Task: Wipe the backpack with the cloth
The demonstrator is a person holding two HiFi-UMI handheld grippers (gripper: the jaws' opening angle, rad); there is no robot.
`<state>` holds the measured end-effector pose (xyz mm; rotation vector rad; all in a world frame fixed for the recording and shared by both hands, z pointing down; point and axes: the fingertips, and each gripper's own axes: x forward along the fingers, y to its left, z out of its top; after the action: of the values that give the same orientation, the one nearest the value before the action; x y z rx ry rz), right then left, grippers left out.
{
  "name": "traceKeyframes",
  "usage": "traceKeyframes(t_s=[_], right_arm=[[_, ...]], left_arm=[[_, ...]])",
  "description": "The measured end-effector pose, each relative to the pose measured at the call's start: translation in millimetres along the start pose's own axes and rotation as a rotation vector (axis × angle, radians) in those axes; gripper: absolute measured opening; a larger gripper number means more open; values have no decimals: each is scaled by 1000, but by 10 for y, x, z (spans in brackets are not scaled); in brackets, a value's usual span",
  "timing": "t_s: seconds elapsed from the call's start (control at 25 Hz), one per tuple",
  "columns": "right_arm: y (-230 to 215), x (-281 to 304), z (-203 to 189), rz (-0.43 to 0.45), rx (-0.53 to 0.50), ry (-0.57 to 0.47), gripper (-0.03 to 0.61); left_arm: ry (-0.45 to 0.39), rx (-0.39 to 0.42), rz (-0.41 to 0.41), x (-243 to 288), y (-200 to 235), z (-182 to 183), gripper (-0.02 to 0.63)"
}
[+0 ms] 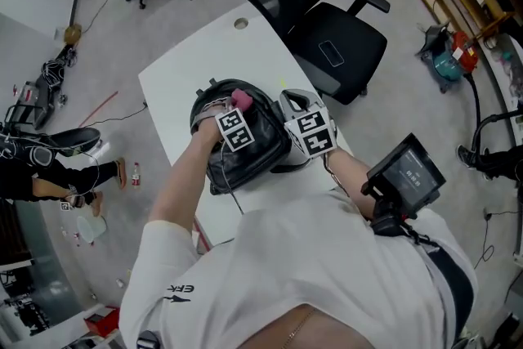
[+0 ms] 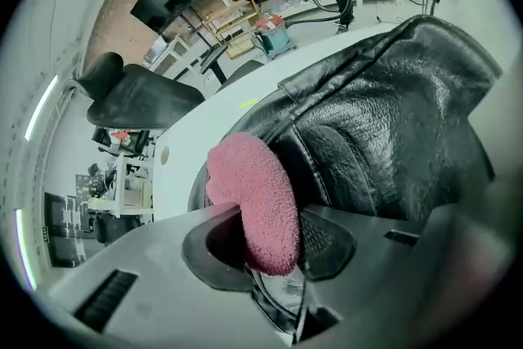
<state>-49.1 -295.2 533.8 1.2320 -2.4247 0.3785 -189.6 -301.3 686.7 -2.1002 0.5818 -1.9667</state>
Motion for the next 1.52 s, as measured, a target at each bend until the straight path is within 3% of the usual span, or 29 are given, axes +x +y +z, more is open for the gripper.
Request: traceKeyframes(t_s=[0.2, 0.52, 0.72, 0.84, 1.08, 1.32, 1.44, 1.52], right_arm=[[53, 53, 3, 11, -1, -5, 5], [248, 69, 53, 45, -12, -8, 5], [354, 72, 26, 57, -23, -5, 5], [361, 68, -7, 52, -31, -1, 5], [304, 8, -103, 28, -43, 20, 5], [186, -94, -188, -2, -33, 31, 5], [106, -67, -96, -18, -36, 13, 5], [121, -113, -171, -18, -31, 23, 5]], left_arm=[[83, 32, -31, 0, -124, -384, 92], [190, -36, -84, -158, -408, -1146, 92], [207, -66, -77, -230, -460, -1326, 92], [179, -94, -53, -243, -422, -1256, 92], [-20, -160, -14, -361, -224, -615, 92], [-108, -46, -13, -387, -175, 37, 92], [-90, 32, -17, -340, -82, 129, 92], [-88, 30, -35, -324, -192, 111, 92]])
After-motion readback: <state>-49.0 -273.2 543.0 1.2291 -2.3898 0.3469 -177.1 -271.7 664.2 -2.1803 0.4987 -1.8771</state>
